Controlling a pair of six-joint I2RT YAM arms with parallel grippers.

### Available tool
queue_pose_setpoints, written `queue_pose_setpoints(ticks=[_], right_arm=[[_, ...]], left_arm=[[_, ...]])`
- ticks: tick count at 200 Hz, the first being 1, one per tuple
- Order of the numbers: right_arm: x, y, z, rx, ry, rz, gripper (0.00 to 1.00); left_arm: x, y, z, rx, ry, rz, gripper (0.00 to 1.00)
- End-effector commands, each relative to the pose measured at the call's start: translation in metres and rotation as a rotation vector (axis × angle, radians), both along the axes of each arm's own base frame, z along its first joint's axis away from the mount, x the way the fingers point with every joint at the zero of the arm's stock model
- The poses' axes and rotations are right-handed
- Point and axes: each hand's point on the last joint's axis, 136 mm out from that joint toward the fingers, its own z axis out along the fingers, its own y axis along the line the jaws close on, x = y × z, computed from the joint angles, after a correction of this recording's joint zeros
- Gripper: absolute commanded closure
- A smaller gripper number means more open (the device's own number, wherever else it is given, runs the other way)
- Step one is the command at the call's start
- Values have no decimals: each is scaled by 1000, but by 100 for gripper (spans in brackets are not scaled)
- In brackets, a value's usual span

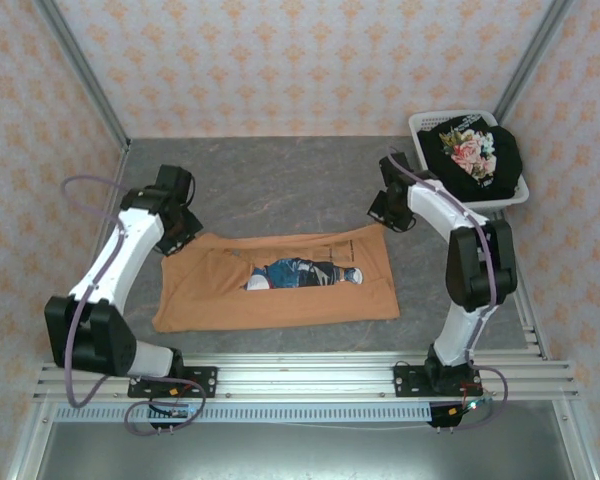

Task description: Fold and stack the t-shirts

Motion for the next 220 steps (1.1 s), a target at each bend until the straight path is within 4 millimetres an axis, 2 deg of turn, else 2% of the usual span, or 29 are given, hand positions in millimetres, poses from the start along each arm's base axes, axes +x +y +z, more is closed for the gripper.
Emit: queue_pose_setpoints(ticks=[1,50,110,148,180,220], right_arm=[[-17,-7,11,-50,-33,7,100],[-55,-15,3,-84,-3,0,100],[-82,-20,-7,-102,35,-8,100],[-98,-20,-16,-104,61,-13,100],[-103,-23,-19,-117,70,-23,100],[-113,-26,-24,-124,98,-35,100]], left_arm=[[-35,16,0,48,25,75,100],[-84,14,-17,16,56,104,100],[-113,10,-38,-3,109,122,100],[-122,6,-52,0,145,116,100],[-128,2,-57,31,169,104,100],[-135,6,-64,76,185,133,100]])
